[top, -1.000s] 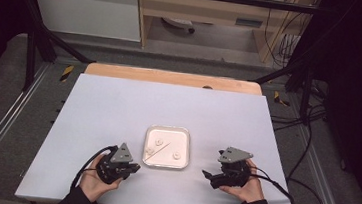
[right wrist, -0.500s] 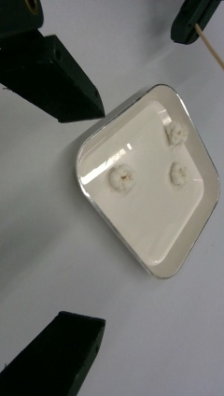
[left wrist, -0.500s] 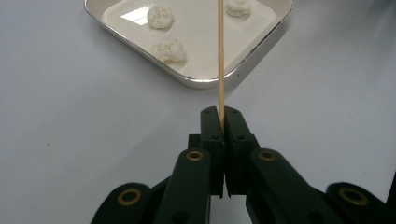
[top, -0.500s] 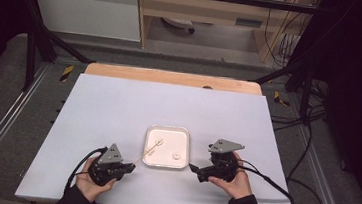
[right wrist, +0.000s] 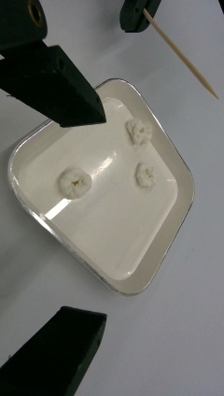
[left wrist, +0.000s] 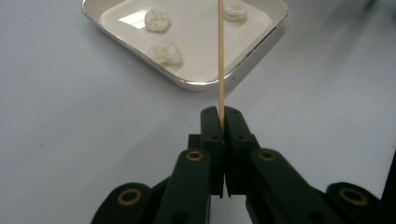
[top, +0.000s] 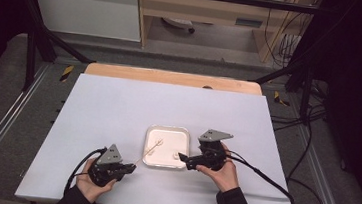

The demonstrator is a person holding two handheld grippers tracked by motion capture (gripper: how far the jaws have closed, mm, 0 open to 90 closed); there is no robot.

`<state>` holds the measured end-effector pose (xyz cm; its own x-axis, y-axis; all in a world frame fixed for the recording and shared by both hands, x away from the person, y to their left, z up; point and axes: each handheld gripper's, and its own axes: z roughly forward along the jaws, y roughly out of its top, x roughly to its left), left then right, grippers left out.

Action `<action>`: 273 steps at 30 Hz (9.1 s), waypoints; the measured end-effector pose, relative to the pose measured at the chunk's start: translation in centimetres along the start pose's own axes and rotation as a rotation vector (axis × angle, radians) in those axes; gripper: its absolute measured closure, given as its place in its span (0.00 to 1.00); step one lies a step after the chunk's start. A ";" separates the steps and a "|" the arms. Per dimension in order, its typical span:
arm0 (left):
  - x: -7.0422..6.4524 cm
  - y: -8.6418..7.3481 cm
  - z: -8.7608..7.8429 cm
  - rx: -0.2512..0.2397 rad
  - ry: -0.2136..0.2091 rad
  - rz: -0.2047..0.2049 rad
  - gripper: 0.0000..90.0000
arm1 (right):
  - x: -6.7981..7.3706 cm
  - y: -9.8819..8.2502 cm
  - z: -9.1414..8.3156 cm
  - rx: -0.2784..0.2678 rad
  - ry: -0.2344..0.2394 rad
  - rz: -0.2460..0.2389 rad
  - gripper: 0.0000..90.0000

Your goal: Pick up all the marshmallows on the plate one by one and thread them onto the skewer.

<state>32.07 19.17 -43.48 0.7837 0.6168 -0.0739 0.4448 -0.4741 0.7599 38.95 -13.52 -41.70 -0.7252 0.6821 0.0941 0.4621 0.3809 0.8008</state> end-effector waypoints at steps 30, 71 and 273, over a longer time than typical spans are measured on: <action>-0.1 0.0 0.1 -0.011 -0.007 -0.008 0.98 | 1.6 -0.9 4.7 0.116 0.024 -0.045 0.65; -1.6 0.4 0.2 -0.094 -0.024 0.022 0.98 | 1.0 3.7 -1.3 -0.288 0.336 0.264 0.78; -1.8 0.3 0.0 -0.101 0.004 0.104 0.98 | 1.1 5.0 -1.4 -0.178 0.425 0.174 0.85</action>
<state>30.86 17.92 -43.10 0.8213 0.5704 0.0108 0.3156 -0.4700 0.8243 39.73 -11.72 -36.81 -0.8064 0.3966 0.4387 0.5272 0.1458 0.8372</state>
